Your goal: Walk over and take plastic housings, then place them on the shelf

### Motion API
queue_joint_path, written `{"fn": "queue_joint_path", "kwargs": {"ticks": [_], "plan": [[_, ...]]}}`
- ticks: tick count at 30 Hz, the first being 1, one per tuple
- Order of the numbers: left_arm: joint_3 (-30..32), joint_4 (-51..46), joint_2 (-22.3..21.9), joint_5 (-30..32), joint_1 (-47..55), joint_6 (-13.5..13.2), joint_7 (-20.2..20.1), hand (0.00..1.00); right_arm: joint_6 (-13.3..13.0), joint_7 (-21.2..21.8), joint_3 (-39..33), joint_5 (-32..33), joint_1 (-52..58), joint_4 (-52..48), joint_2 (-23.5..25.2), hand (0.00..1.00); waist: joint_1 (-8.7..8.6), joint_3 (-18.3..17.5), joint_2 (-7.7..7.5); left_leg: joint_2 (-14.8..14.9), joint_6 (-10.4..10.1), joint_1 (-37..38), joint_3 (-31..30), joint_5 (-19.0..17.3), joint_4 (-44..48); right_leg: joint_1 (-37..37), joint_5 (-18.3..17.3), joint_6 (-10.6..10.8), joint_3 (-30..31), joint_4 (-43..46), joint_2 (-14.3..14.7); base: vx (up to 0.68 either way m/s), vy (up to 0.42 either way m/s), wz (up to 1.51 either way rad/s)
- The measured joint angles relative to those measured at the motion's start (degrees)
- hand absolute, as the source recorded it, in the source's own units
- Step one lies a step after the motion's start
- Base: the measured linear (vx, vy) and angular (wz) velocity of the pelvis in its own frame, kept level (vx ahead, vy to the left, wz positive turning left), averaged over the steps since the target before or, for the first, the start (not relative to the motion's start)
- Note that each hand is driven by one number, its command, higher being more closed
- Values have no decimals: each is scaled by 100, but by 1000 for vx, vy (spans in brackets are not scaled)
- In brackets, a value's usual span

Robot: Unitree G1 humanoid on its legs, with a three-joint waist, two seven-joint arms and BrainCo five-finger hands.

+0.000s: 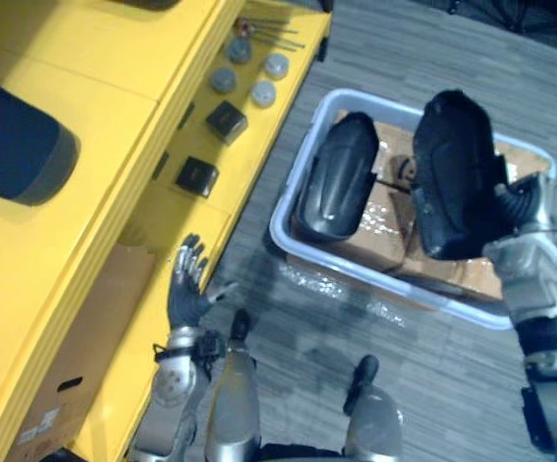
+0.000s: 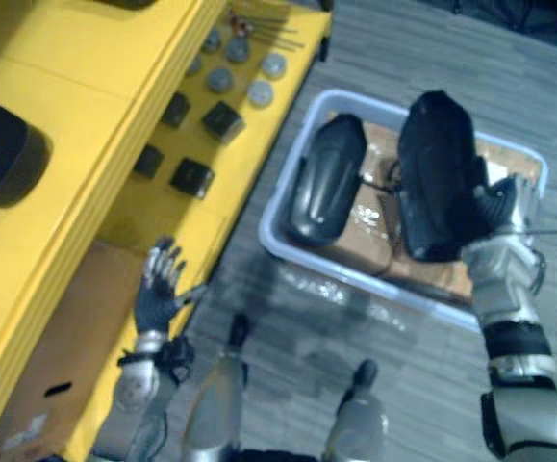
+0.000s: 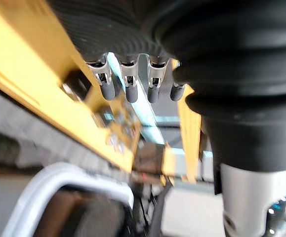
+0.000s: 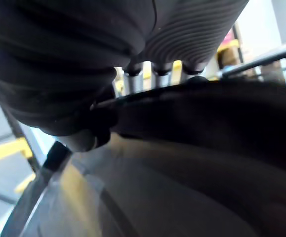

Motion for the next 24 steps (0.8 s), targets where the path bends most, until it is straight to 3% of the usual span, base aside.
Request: {"fn": "queue_joint_path", "kwargs": {"ticks": [4, 6, 10, 15, 18, 22, 24], "plan": [[-305, 5, 71, -642, -505, 406, -315, 0, -73, -456, -76, 18, 2, -268, 340, 100, -26, -29, -37, 132, -33, 134, 112, 29, -92, -1, 21, -52, 142, -32, 116, -43, -29, -19], [-475, 199, 64, -939, -953, 679, -321, 0, -261, -732, -87, 12, -2, -443, 507, 100, -71, -49, -65, 178, -40, 210, 156, 78, -178, -1, 46, -73, 201, -57, 156, -25, -25, -15], [-495, 1608, 81, -1216, -2532, 1119, -166, 0, -586, -1157, -52, 3, -112, -641, 978, 100, -180, -140, -216, 228, -39, 354, 450, 81, -207, -23, 202, -82, 463, -208, 189, -31, 3, -30], [-390, 2598, 159, -1378, -3692, 1559, -33, 0, -895, -1378, 45, -59, -429, -676, 1126, 100, -330, -224, -367, 258, -38, 375, 716, 79, -203, -189, 307, -113, 753, -303, 207, -29, 14, -27], [-462, 3035, 169, -1486, -4080, 1693, 59, 0, -1083, -1396, 257, -168, -742, -728, 1136, 100, -484, -224, -368, 264, -33, 368, 748, 73, -167, -227, 340, -77, 820, -301, 218, -20, -2, -12], [-507, 3205, 77, -1486, -4396, 1681, 225, 0, -1260, -1474, 489, -236, -953, -729, 1150, 100, -483, -224, -368, 267, -24, 364, 760, 64, -150, -240, 351, -72, 851, -296, 224, -2, -1, -1], [-500, 3299, 89, -1459, -4529, 1662, 292, 0, -1484, -1517, 662, -350, -1085, -726, 1187, 100, -476, -224, -368, 267, -15, 315, 759, 56, -131, -278, 351, -72, 854, -287, 224, 0, 0, 0]]}}
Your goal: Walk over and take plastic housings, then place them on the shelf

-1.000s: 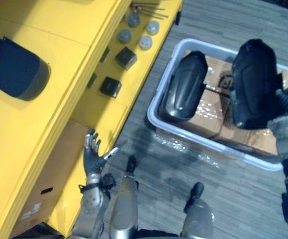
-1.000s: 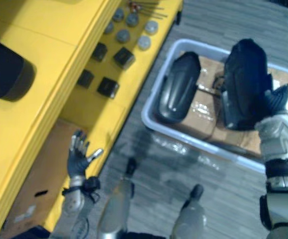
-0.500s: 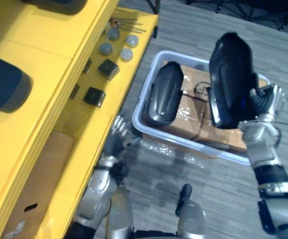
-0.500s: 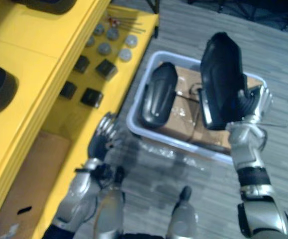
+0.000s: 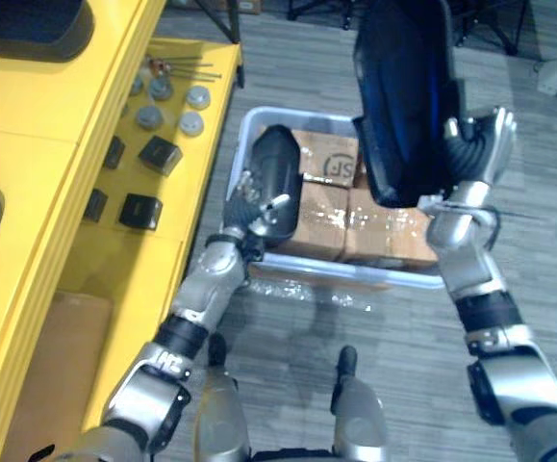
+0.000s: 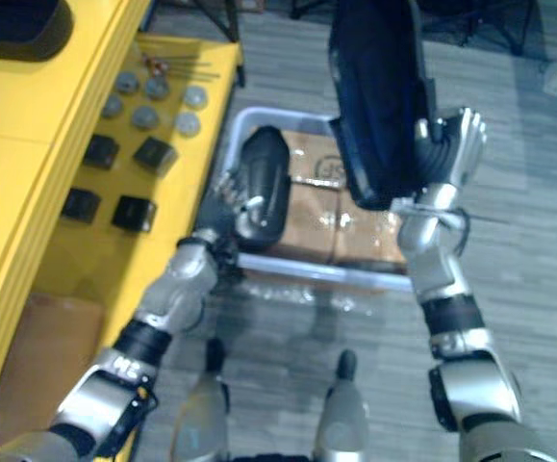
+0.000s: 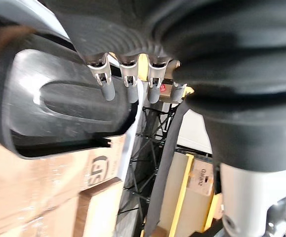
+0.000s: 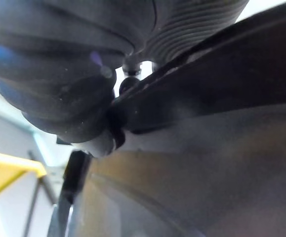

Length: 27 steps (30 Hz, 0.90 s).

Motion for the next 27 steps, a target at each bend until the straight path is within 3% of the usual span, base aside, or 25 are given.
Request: {"fn": "queue_joint_path", "kwargs": {"ticks": [7, 17, 27], "plan": [[3, 218, 3, -4, -36, -67, -114, 0, -414, -246, 338, -480, -163, 12, 223, 100, 28, 0, 0, -1, 4, -30, -8, -2, 15, -37, 2, 3, 13, 36, 2, 0, 0, 0], [-115, 275, 2, -251, 191, -225, -398, 0, -660, -273, 870, -838, -45, 92, 378, 100, 37, 0, 0, -2, 70, -4, -27, -42, 145, 58, -14, 9, -4, 58, 1, -3, -1, 1], [-323, 277, -12, -249, 713, -269, -585, 0, -804, -366, 1390, -946, 376, 163, 645, 100, 169, -11, 19, -31, 119, 103, -49, -65, 127, 189, -140, 72, -42, 104, -41, -12, -2, 3]]}}
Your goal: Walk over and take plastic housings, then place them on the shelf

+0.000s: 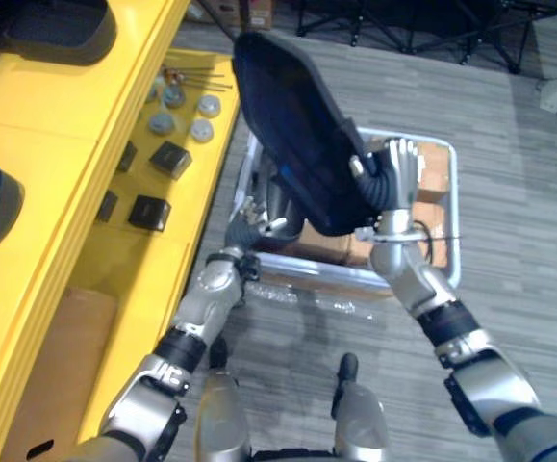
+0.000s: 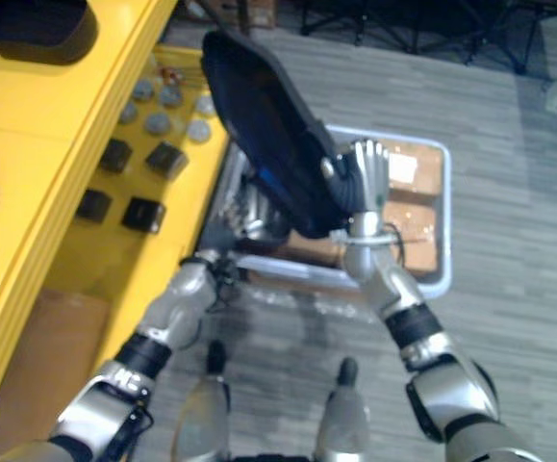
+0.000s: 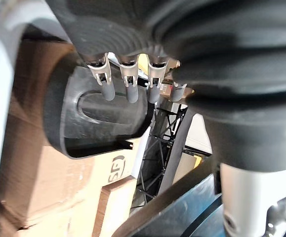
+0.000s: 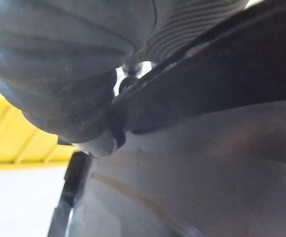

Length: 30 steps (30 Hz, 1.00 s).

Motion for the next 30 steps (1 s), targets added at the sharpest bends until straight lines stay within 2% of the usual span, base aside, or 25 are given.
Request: {"fn": "queue_joint_path", "kwargs": {"ticks": [3, 6, 12, 19, 20, 23, 30], "plan": [[-51, 1, -19, 8, 4, -23, -2, 0, -40, 0, 64, -1, 42, 39, 109, 100, 17, 0, 0, -17, -34, -5, -32, 24, -7, 20, 10, 22, -29, 0, -10, 14, -2, 7], [-48, 1, -61, 15, 126, -184, -1, 0, -138, -25, 175, 6, 92, 172, 253, 100, 24, -46, 13, -27, -36, 27, -96, 26, -35, 96, -3, 7, -92, 0, -14, 32, -13, 10], [-57, 2, -261, 11, 438, -229, 9, 0, -246, -116, 350, 18, 435, 171, 452, 100, 81, -240, 89, -30, -39, 75, -95, 28, -118, 104, -37, -7, -96, 0, -16, 12, -4, 0], [-57, 1, -357, -230, 551, -593, 130, 0, -253, -155, 625, 97, 570, 169, 690, 100, 113, -264, 129, -31, -37, 122, -110, 29, -123, 105, -169, -16, -95, 111, -29, 0, 0, 0], [-57, -2, -406, -364, 592, -662, 129, 100, -254, -170, 651, 191, 624, 169, 723, 100, 145, -264, 129, -33, -36, 139, -109, 29, -133, 110, -189, -17, -95, 129, -33, 0, 0, 0], [-46, -2, -459, -631, 683, -876, 199, 100, -253, -233, 701, 325, 767, 169, 848, 100, 161, -264, 129, -51, -33, 146, -111, 27, -137, 112, -218, -13, -96, 155, -52, 0, 0, 0], [14, -296, -475, -683, 846, -1411, 390, 100, -258, -258, 771, 693, 1079, -2, 1082, 100, 150, -265, 128, -120, 0, 198, -107, 7, -138, 195, -223, -8, -108, 125, -115, 4, 2, 1]]}}
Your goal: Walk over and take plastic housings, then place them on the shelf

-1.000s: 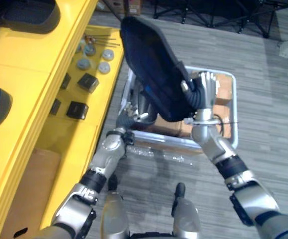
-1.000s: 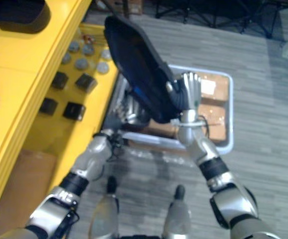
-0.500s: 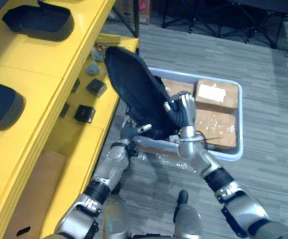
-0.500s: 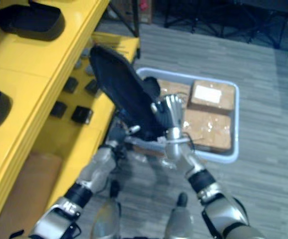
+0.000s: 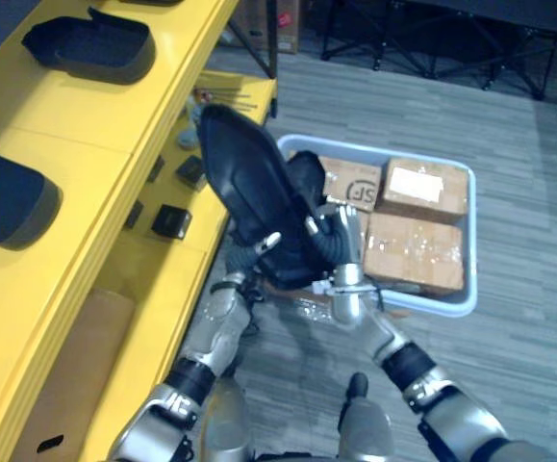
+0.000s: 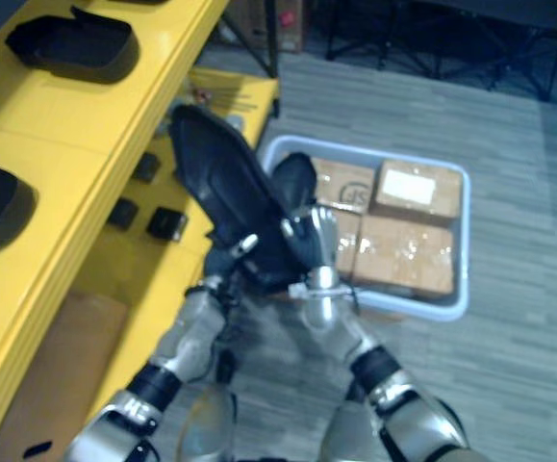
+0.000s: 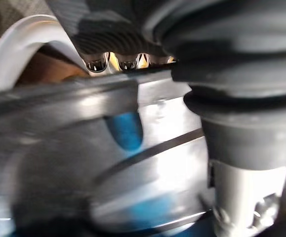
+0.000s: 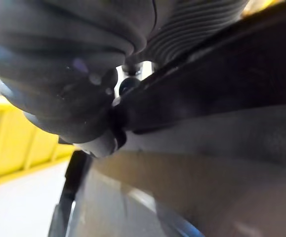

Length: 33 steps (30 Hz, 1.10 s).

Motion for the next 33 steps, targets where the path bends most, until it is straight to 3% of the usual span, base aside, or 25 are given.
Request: {"fn": "queue_joint_path", "kwargs": {"ticks": [1, 4, 16, 17, 23, 27, 31, 33], "plan": [[4, -63, -4, 2, 28, -170, 95, 100, -2, -10, 37, 0, 91, -181, 50, 100, -1, 0, 0, 0, 1, 2, 2, 0, 0, 2, -1, -1, 1, -5, 0, 0, 0, 0], [26, -143, 0, 77, 32, -303, 214, 100, -2, -92, 110, 0, 118, -313, 85, 100, -5, 0, -1, -1, 1, 37, 9, -1, -6, 34, -1, -3, 5, -16, 0, 0, 0, 0], [-24, -471, 72, 129, 53, -95, 362, 100, -10, -252, 117, -9, 315, -537, 63, 100, -38, -334, -14, -14, 6, 177, 117, -9, -99, 118, 8, -18, 118, -137, 5, 2, 0, -2], [-42, -539, 130, 134, 53, -48, 362, 100, -43, -257, 116, -9, 314, -542, 48, 0, -51, -334, -14, -14, 6, 192, 129, -10, -101, 126, 9, -20, 134, -145, 5, -4, 2, -5], [-75, -669, 254, 170, 53, 149, 369, 100, -241, -216, 136, 59, 460, -552, -48, 0, -96, -425, -23, -14, 1, 301, 137, -7, -203, 284, 60, -13, 122, -330, 26, 0, 0, 0], [-58, -727, 278, 871, 53, 344, 716, 100, -183, 156, 237, 515, 635, -546, -194, 0, -92, -543, -55, -14, 1, 301, 136, -8, -212, 290, 66, -9, 120, -349, 30, 17, -1, 0], [-66, -1139, 452, 2046, 85, 547, 1120, 100, -80, 529, 241, 621, 928, -649, -376, 0, -79, -543, -57, -14, 1, 300, 133, -8, -211, 292, 65, -11, 119, -350, 32, 0, 0, 0], [23, -1871, 469, 2782, 270, 561, 1407, 100, -307, 555, 97, 711, 1441, -1469, -495, 0, -90, -547, -63, -11, -1, 297, 131, -9, -223, 287, 66, -16, 111, -355, 35, 0, 0, 0]]}}
